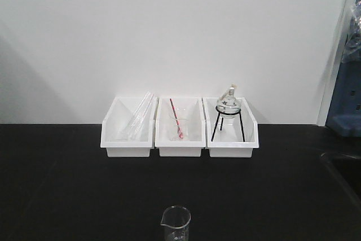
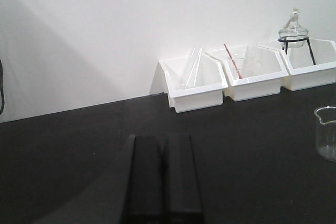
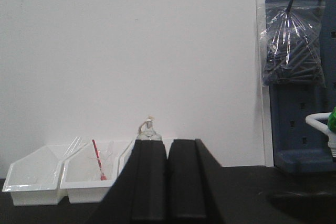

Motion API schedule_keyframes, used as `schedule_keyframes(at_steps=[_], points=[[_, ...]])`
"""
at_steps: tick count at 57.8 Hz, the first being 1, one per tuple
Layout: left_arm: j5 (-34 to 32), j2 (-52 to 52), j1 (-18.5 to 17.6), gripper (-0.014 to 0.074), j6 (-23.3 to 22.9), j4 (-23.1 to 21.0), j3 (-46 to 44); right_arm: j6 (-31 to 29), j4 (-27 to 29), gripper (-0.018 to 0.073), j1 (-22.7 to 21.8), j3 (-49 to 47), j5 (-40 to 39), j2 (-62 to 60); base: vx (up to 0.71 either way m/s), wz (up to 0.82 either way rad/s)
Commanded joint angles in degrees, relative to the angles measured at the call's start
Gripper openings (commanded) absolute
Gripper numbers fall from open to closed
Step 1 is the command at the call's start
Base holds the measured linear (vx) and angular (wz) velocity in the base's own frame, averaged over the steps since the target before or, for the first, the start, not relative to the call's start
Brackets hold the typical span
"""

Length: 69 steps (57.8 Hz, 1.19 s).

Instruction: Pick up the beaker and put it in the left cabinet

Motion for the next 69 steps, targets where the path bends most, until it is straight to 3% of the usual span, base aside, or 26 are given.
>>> schedule_keyframes(at_steps=[1,19,38,46,60,69], points=[[-4.8,-1.0,0.0,0.0001,-0.2,-0.2,0.9,0.1,-0.5,-0.0004,-0.2,-1.8,-6.0,1.0,0.0,0.0],[-4.8,-1.0,0.0,0.0001,-0.2,-0.2,0.9,0.1,-0.5,0.0013,-0.2,-1.8,-4.7,1.0,0.0,0.0],[-4.8,-1.0,0.0,0.0001,-0.2,-0.2,0.9,1.2,-0.5,0.0095,-0.2,-1.8,6.1,1.0,0.0,0.0],[-4.8,-1.0,0.0,0.0001,-0.2,-0.2,0.9,1.2,-0.5,0.0197,-0.2,-1.8,8.1,1.0,0.0,0.0],[-4.8,-1.0,0.0,0.0001,-0.2,-0.2,0.9,1.2,-0.9,0.048,-0.2,-1.8,9.5,1.0,0.0,0.0],[-4.8,-1.0,0.0,0.0001,-0.2,-0.2,0.9,1.4,-0.7,0.0559,-0.2,-1.8,7.5,1.3,0.0,0.0]])
